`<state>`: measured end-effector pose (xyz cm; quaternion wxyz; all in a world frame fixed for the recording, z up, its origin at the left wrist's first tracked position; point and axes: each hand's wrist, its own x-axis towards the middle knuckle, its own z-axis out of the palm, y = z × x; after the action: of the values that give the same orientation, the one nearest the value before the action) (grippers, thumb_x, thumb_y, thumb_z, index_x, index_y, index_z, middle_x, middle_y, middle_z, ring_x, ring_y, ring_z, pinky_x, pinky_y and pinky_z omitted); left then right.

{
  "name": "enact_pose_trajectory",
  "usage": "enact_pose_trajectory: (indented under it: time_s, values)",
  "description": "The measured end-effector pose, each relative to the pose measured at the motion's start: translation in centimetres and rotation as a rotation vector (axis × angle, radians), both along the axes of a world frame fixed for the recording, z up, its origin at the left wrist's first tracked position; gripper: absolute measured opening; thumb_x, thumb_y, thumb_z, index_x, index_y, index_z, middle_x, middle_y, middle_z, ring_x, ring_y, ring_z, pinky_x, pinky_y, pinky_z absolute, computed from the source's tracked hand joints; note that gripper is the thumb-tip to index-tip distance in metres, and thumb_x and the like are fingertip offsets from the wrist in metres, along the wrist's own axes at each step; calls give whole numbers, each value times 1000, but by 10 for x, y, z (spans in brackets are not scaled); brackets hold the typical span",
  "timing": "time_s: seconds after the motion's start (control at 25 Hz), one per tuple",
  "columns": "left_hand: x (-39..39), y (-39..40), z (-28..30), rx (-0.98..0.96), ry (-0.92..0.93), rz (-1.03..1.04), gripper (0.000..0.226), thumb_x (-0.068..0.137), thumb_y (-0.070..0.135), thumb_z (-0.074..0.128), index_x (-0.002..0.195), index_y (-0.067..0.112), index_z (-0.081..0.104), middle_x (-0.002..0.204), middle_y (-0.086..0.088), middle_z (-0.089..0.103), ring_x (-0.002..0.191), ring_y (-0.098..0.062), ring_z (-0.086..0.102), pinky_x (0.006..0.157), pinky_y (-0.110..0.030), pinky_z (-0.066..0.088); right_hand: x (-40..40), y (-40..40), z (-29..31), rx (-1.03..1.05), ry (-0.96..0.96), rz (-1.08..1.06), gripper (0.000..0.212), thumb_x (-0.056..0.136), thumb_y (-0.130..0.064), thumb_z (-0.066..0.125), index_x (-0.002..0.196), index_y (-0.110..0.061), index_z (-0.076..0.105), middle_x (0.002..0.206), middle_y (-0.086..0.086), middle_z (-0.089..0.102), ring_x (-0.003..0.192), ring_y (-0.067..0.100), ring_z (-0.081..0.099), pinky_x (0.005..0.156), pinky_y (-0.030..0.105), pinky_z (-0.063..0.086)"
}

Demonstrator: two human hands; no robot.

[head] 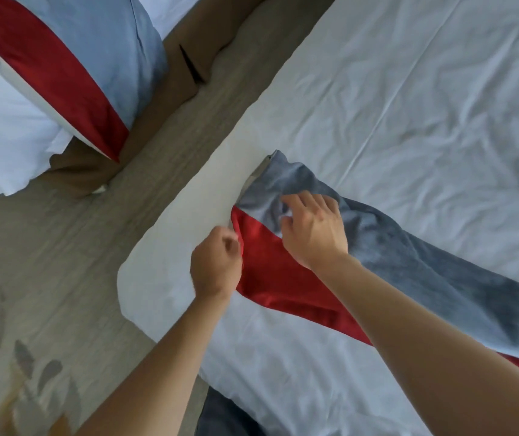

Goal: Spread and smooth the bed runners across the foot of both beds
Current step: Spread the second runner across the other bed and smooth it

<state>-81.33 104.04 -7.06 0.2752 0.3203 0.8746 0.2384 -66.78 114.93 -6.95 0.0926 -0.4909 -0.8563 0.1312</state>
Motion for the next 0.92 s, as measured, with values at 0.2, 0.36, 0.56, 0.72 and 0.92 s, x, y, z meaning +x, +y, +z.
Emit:
enact_pose_trajectory:
  time_s: [0.2,0.36,0.56,0.72,0.92]
  values:
    - [-24,-51,-4,-106,-20,3,10,96,21,55,94,26,63,95,9,69,93,-18,66,79,-32,50,-7,70,-5,-109,-108,-121,31,92,-27,52,118,-12,61,108,7,64,99,29,59,96,44,40]
    - [-46,93,0,-35,-73,-41,33,91,50,45,87,22,63,84,10,67,84,-16,63,66,-29,44,-13,89,-13,-144,-117,-82,15,94,-18,50,93,-13,64,89,4,66,84,28,61,88,38,39]
    - [-16,226,4,-172,-158,-447,21,84,42,64,92,23,66,82,9,68,80,-14,64,68,-29,48,1,117,0,-92,-82,-159,12,94,-10,52,88,-10,62,85,7,65,83,31,60,82,40,40]
    - [7,280,27,310,-157,-495,9,82,18,62,89,24,62,80,13,65,75,-2,59,64,-11,42,21,165,29,124,40,-354,10,93,-14,55,87,-9,62,83,10,64,79,34,59,74,45,42]
    - [-13,254,18,72,-228,-555,15,87,29,52,75,25,59,69,9,65,71,-7,62,60,-24,45,14,147,18,-92,33,-192,16,96,-18,48,90,-12,62,81,6,66,75,28,60,82,39,39]
